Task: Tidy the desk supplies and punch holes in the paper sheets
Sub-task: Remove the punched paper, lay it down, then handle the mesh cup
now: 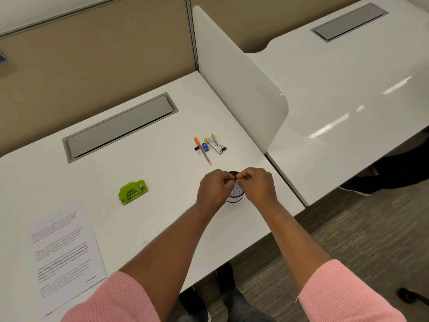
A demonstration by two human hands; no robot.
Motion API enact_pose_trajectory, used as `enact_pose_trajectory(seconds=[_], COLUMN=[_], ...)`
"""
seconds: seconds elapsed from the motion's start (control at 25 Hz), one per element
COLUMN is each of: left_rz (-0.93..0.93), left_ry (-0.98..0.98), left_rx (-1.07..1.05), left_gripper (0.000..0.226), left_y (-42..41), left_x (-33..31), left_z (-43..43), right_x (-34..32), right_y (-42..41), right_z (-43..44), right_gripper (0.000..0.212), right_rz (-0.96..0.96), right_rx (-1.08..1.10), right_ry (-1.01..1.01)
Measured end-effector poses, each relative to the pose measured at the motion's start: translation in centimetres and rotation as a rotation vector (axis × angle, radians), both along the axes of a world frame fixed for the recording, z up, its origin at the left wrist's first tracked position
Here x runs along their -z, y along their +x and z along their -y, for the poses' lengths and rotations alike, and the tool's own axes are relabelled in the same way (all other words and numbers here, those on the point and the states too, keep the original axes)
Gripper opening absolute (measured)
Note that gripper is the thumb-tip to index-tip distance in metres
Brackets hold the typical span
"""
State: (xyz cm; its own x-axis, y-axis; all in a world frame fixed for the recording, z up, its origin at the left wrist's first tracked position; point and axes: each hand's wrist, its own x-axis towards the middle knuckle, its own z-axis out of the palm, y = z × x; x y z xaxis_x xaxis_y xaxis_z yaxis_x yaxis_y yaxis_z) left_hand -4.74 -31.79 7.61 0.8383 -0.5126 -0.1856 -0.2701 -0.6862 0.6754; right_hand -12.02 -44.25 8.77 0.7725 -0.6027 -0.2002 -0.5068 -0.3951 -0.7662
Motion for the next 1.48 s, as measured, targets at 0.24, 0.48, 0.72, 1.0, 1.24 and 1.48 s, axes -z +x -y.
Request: enact_pose_trajectory(seconds=[0.24, 0.48, 0.72, 1.0, 1.24, 1.48], left_rz=[0.028, 0.049, 0.047, 0.317, 0.236, 0.095], left_ry=[0.003, -0.017, -0.092, 0.061, 0.264, 0.413], left_rx=[0.009, 0.053, 0.016, 0.066, -0.039, -0.344], left_gripper=[0.003, 0.018, 0.011, 0.053, 0.065, 0.049], left_y=[-0.1, -0.1, -0.3, -1.6, -3.4, -5.5], left_x=[0.2, 0.3, 0.6, 1.7, 4.8, 7.1], left_z=[-0.6, -1.1, -3.4, -10.8, -21.7, -30.2], right_x=[0.1, 0.2, 0.5, 1.3, 4.4, 8.4], right_y=[0.1, -0.2, -0.5, -0.5, -1.2, -0.9], right_z=[-0.3, -0.5, -1.9, -8.1, -14.9, -20.5], right_gripper=[0.018, 0.015, 0.018, 0.045, 0.055, 0.051], right_rz=[-0.037, -0.019, 0.094, 0.179, 0.059, -0.232], right_rx=[-0.046, -0.058, 0.016, -0.249, -0.518, -0.713], right_ry=[-0.042, -0.097, -0.082, -0.255, -0.259, -0.205])
